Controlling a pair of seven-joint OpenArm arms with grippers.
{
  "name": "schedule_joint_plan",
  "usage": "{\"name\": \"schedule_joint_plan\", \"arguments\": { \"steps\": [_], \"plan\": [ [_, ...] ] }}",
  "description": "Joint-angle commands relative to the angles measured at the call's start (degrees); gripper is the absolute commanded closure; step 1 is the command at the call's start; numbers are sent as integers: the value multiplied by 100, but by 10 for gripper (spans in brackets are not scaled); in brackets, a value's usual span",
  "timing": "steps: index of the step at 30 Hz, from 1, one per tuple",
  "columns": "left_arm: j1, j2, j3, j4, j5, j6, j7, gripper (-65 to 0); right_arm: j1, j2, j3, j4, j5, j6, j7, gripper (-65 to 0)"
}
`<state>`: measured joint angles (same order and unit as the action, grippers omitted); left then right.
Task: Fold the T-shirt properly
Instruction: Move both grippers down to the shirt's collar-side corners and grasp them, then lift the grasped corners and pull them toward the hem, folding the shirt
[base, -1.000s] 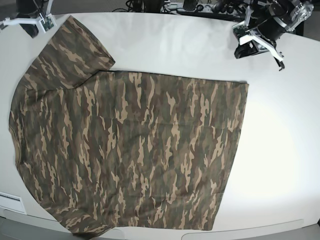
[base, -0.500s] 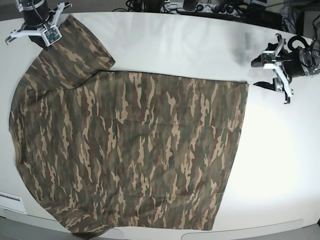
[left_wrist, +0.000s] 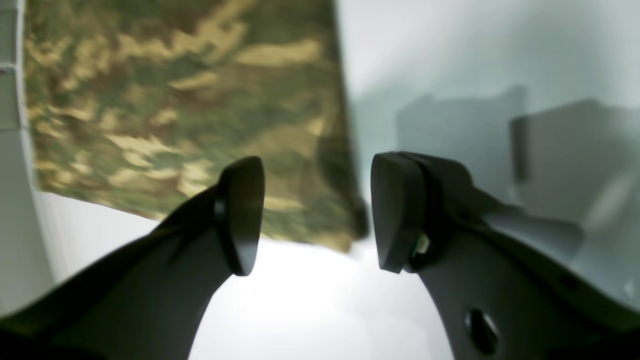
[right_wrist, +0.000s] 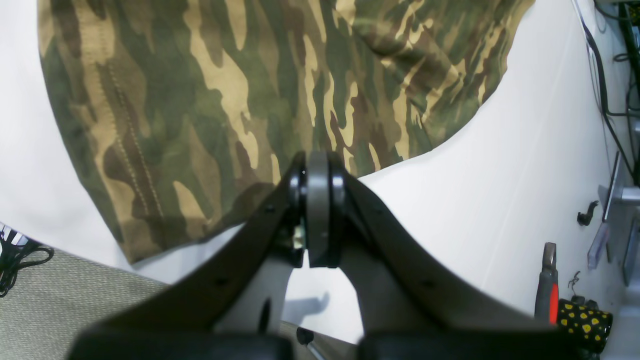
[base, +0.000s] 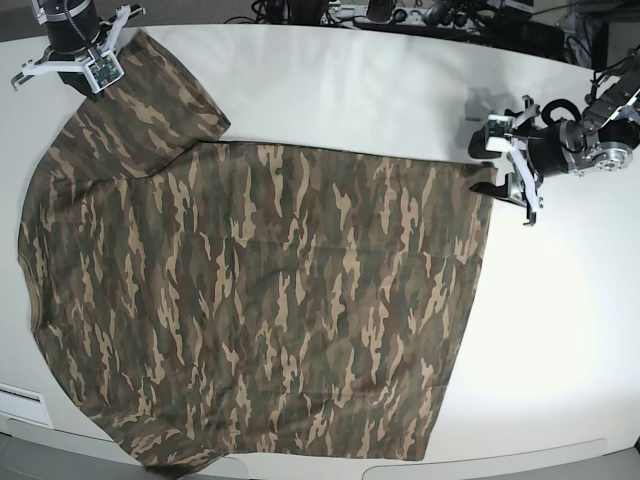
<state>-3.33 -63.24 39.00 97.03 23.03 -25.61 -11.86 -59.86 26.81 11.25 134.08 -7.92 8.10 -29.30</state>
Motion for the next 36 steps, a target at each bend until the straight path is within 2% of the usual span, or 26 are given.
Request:
{"name": "schedule_joint_plan", "arguments": {
  "steps": [1,6,10,11,14,16,19,20,22,24,26,28,36],
  "plan": [
    [-122,-26,232,-144,258,-157,286,-356,-46,50,37,92,-37,-57,83,0],
    [-879,249,1093,-669,267,-157,286,-356,-46,50,37,92,-39,-57,85,0],
    [-1104,348,1399,-741,267,-155,286,-342,-46,50,37,92,-39,-57,87,0],
    [-1119,369,1416,-741,267,-155,289,-289,-44,50,37,92,-39,-57,101,0],
    [-1143,452,1419,-741,186,-122,579,0,9,50,39,92,-46,-55,131,0],
    [-1150,509,1421,-741,35,107,907,0,122,52,39,92,-76,-57,138,0],
    [-1150,509,1421,-741,-105,400,1045,0,398,52,39,92,-103,-55,297,0],
    [-1150,505,1419,-741,-103,404,1080,0,505,52,37,92,-85,-50,352,-46],
    [-1150,494,1419,-741,-103,404,1086,0,767,55,37,-323,114,11,382,-180],
    [-1150,496,1419,-741,-105,402,1084,0,1032,57,37,-793,315,330,380,-285],
    [-1150,496,1421,-741,-107,402,1084,0,1248,57,37,-1202,479,654,374,-338],
    [-1150,496,1421,-741,-105,398,1086,0,1399,61,37,-1475,516,750,334,-345],
    [-1150,496,1421,-741,-105,317,1082,0,1766,85,37,-2028,498,717,273,-345]
  ]
}}
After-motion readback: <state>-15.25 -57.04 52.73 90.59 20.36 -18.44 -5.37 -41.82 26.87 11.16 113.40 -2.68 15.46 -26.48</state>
